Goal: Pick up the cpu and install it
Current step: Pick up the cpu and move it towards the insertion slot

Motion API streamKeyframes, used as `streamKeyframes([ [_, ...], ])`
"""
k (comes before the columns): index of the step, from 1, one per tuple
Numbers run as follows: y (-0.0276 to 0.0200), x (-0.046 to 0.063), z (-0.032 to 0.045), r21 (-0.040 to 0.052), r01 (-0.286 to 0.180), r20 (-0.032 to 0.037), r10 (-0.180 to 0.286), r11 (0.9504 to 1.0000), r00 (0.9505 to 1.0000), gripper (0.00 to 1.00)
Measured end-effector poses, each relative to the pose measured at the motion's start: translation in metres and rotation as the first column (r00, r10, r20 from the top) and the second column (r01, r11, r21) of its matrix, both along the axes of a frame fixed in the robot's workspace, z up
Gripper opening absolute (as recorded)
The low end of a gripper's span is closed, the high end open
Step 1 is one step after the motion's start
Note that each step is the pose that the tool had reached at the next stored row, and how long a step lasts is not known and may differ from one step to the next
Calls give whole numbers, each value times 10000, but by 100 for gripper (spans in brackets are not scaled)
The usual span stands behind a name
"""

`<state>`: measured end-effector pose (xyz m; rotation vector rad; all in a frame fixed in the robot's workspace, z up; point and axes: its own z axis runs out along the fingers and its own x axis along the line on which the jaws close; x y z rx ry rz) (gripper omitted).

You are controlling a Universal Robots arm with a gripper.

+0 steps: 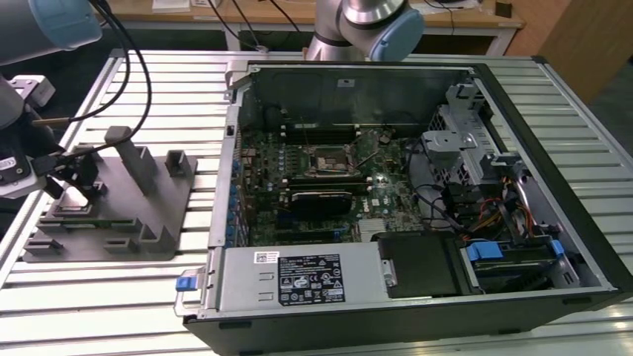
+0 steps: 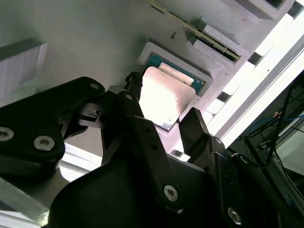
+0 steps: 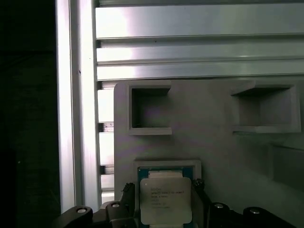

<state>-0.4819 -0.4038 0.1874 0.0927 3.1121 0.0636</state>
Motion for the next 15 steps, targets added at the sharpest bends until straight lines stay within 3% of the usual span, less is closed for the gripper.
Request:
streamKeyframes([
  [7,1,0,0,-6,0,-1,0,10000,10000,59],
  [9,1,0,-1,-7,0,0,0,10000,10000,60],
  [10,1,0,-1,-8,0,0,0,10000,10000,67],
  [15,1,6,-2,-32,-186,-1,186,9998,9998,67],
])
